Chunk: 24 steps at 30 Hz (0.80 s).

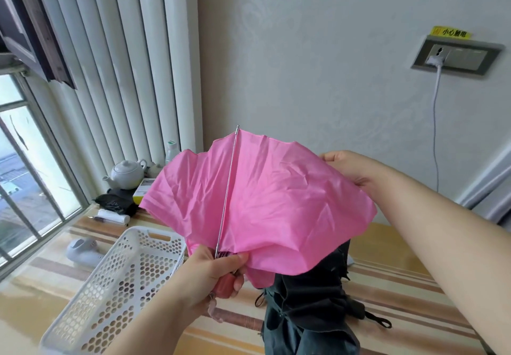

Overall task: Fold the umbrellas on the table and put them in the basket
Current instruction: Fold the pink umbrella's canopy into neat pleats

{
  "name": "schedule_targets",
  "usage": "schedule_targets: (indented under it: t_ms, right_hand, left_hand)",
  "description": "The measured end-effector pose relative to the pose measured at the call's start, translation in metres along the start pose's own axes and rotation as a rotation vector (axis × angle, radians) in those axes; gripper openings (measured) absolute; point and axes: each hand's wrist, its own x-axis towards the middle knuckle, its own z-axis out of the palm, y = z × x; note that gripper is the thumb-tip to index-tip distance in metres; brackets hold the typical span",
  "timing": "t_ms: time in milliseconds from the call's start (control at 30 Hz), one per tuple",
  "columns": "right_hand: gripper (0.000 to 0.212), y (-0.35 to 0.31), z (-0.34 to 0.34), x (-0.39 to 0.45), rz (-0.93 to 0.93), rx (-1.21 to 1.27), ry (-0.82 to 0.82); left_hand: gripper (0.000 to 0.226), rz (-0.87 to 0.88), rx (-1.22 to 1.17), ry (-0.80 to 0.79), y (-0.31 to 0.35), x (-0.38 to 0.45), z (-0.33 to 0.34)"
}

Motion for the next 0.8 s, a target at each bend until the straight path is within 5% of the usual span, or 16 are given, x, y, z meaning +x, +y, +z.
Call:
schedule_targets:
  t_ms: [167,367,533,700,800]
  right_hand:
    - [0.026,0.000,-0.001,0.002,-0.001,-0.148,0.014]
    - [0.016,0.008,-0.009,0.010,0.005,0.108,-0.093]
    - [0.037,-0.001,-0.035,-0.011,-0.168,0.042,0.112]
    - [0.072,-0.010,-0.029,-0.067,-0.230,-0.267,-0.150]
    - [0.054,-0.006,-0.019,-0.076,-0.312,-0.293,-0.161]
  left_hand:
    - [0.019,-0.010,-0.012,-0.116,-0.003,-0.002,-0.001]
    - [0.024,-0.004,-0.059,-0.137,-0.005,-0.001,-0.001]
    - [0.033,0.055,-0.082,-0.119,-0.008,0.003,-0.008]
    - [0.074,0.103,-0.131,-0.130,-0.007,0.008,-0.009]
    - [0.084,0.078,-0.142,-0.093,-0.006,0.014,-0.007]
